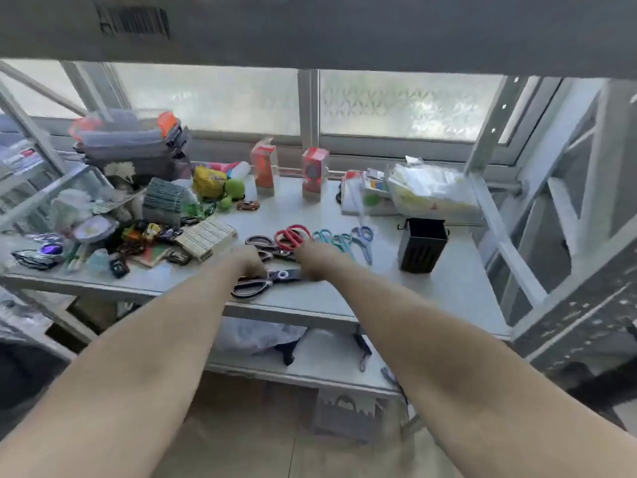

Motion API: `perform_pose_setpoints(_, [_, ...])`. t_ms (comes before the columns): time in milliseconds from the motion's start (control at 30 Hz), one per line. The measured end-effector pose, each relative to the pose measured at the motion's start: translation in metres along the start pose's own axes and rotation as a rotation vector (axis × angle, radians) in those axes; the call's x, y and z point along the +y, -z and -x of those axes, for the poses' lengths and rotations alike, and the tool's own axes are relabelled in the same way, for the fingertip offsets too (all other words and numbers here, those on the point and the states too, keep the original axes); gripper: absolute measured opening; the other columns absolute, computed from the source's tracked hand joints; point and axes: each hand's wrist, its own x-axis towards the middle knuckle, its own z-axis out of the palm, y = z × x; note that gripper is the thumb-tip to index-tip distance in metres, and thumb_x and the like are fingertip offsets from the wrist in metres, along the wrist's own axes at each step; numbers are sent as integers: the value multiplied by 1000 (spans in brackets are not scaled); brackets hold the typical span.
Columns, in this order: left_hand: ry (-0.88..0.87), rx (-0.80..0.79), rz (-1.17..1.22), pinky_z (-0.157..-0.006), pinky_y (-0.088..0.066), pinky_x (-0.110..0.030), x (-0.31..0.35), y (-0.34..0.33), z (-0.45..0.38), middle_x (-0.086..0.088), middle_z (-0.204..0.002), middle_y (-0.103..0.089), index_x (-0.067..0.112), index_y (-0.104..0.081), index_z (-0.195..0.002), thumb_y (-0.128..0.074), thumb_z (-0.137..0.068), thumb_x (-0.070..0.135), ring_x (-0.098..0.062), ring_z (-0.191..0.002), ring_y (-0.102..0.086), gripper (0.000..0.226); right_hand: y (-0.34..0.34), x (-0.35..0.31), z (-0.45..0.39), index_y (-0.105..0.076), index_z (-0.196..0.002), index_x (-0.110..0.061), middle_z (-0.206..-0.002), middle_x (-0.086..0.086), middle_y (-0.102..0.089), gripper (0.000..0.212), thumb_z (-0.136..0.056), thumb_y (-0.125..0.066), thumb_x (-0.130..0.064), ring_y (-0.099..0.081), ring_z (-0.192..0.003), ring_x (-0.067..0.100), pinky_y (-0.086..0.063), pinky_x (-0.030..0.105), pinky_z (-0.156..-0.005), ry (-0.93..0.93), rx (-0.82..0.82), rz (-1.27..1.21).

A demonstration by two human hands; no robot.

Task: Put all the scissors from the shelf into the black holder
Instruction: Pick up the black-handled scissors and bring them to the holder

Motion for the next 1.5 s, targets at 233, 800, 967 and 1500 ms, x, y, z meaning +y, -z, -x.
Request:
perform_pose_setpoints(233, [112,-121,152,-91,-56,-40,-23,-27,-22,-19,-143,-36,6,-38,-143,-78,-75,46,-31,-129,-48,89,-22,-2,-24,-58,-115,-10,-120,14,-62,29,-87,-54,-9,-58,-110,34,-48,38,-79,222,20,23])
perform_pose_setpoints(800, [-79,7,255,-72,-44,-33,-57,-25,-50,-4,-90,-60,11,-56,-93,-83,-70,38,-25,-90,-58,45,-32,-17,-31,-42,-130,3,-118,22,-59,47,-86,-58,2,-62,-105,38,-47,38,-73,250,63,70])
perform_pose_setpoints(967, [-188,-155,666,-48,-49,-19,-51,5,-36,-5,-76,-61,4,-59,-91,-75,-84,18,-9,-58,-64,23,-22,-9,-21,-52,-108,-1,-101,20,-62,33,-77,-61,-8,-63,-85,38,-45,36,-60,308,115,8])
perform_pose_setpoints(1500, [-612,-202,1171,-66,-61,-29,114,74,-7,-17,-102,-71,-1,-60,-113,-51,-83,60,-25,-81,-70,68,65,131,54,-51,-100,4,-90,19,-57,18,-83,-55,1,-55,-66,32,-46,41,-55,-88,941,-384])
